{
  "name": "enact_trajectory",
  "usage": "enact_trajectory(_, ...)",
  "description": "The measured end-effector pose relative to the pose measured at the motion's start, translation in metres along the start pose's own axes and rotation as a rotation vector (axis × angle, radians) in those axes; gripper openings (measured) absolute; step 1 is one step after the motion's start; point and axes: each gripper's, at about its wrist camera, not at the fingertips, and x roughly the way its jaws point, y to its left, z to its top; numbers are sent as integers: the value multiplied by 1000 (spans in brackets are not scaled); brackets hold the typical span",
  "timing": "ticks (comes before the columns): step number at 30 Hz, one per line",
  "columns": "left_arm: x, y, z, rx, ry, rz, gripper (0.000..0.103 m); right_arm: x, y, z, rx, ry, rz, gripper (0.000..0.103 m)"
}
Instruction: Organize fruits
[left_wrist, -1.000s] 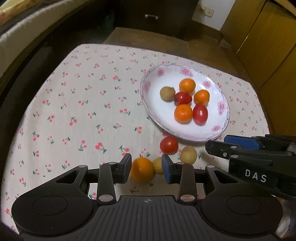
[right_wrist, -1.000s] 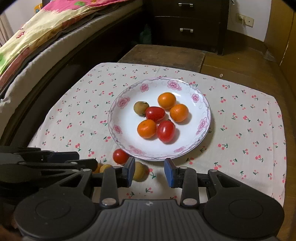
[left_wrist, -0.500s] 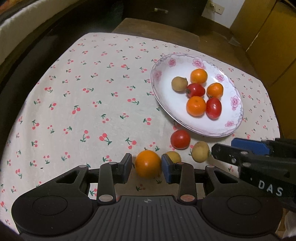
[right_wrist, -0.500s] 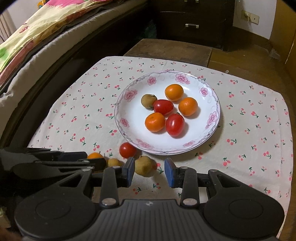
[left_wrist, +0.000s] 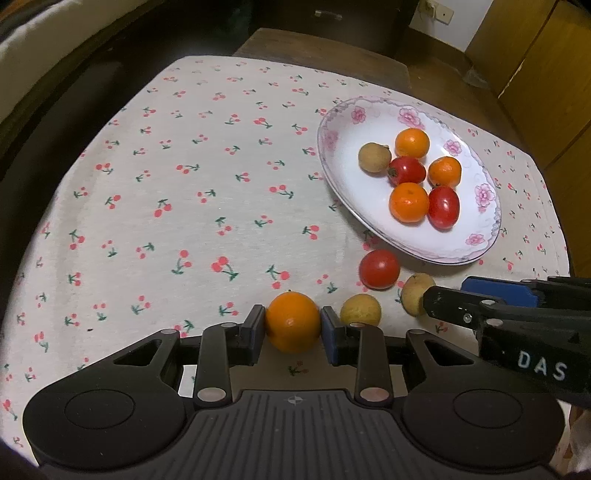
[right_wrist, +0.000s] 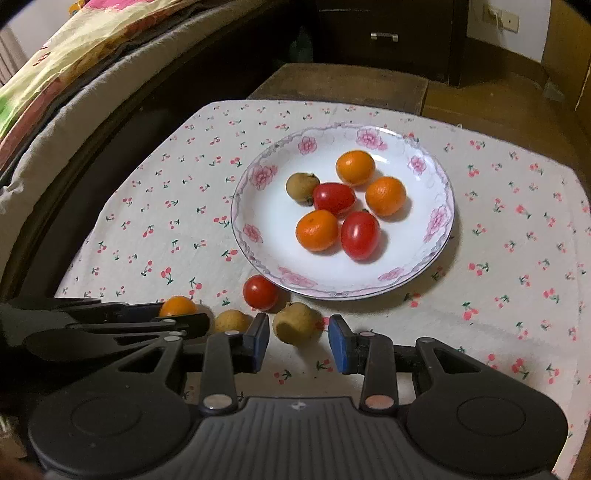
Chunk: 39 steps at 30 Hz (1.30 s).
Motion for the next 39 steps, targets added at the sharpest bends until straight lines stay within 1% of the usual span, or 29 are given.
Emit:
enact_trajectory(5,-1,6,-3,-2,8,-13,40,11,1,2,22,11,10,36)
enact_trajectory(11,0,7,-3,-3,6,-21,41,29,4,3,7,24,-7,36)
enact_trajectory(15,0,7,-2,1,6,-21,41,31,5,4,-16,8,-23,35)
enact_trajectory(19,-1,5,-3,12,8,-21,41,24,2,3,-27,-4,-27,31)
enact_trajectory(23,-3,5,-5,20,11,-24,40,12,-5,-2,-21,0,-27,31)
enact_trajectory(31,-8,11,-10,22,12,-42,40,-11,-19,-29,-25,18,-41,30)
enact_trajectory(37,-10,6,-15,47,12,-49,41,-18,-28,-45,-22,21,-51,30)
enact_trajectory(39,-9,5,-16,45,17,-49,41,-17,-32,-47,-6,24,-38,30)
